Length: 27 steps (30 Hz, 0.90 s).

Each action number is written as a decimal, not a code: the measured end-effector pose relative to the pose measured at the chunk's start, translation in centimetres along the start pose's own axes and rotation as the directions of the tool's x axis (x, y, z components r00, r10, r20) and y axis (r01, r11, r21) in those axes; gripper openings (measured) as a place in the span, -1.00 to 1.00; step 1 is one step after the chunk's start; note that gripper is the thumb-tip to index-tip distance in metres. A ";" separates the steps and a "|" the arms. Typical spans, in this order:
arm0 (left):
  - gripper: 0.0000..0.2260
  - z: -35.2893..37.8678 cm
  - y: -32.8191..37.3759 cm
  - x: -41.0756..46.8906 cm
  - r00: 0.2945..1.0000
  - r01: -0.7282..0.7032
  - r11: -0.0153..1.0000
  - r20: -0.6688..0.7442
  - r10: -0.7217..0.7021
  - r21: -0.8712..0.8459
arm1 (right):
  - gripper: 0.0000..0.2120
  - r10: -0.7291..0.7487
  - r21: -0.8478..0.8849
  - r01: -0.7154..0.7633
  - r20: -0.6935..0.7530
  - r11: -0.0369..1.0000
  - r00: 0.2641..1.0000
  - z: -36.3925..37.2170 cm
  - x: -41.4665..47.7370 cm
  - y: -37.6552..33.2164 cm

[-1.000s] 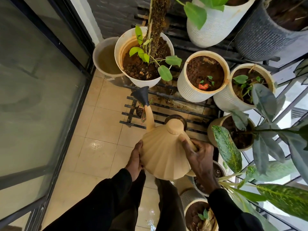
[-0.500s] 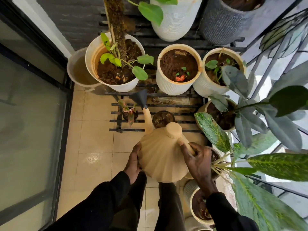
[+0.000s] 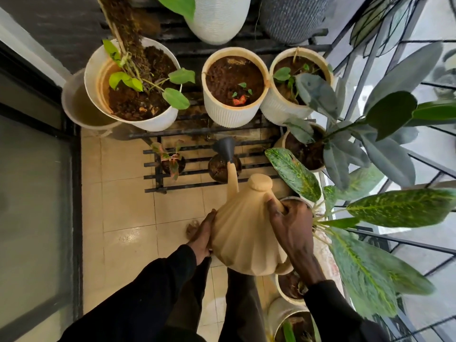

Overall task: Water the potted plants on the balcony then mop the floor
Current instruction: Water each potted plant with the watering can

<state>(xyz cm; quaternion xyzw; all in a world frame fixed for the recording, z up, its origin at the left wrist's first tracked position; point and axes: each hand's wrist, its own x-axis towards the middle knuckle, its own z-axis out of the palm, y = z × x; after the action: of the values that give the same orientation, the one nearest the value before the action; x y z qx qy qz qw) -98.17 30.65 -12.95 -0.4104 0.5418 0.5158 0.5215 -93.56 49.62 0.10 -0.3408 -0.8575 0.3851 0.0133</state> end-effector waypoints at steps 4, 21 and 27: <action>-0.25 0.8 0.1 -0.3 0.999 0.003 0.998 0.036 -0.006 0.070 | -0.41 -0.005 -0.045 0.006 0.016 0.999 1.000 -0.8 0.8 0.1; -0.30 1.4 1.4 -0.8 0.997 0.074 0.997 0.026 -0.075 0.035 | -0.46 0.066 -0.058 -0.062 0.066 0.996 0.996 -1.9 2.5 -1.4; -0.33 1.2 1.6 -0.8 0.998 0.061 0.997 0.012 -0.061 0.036 | -0.46 0.039 -0.072 -0.034 0.069 0.997 0.997 -1.5 2.4 -0.9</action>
<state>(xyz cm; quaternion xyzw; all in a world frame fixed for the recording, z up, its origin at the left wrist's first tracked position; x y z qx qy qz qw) -99.43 31.91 -11.82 -0.4139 0.5350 0.4924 0.5477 -95.48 51.54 1.16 -0.3431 -0.8643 0.3661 -0.0359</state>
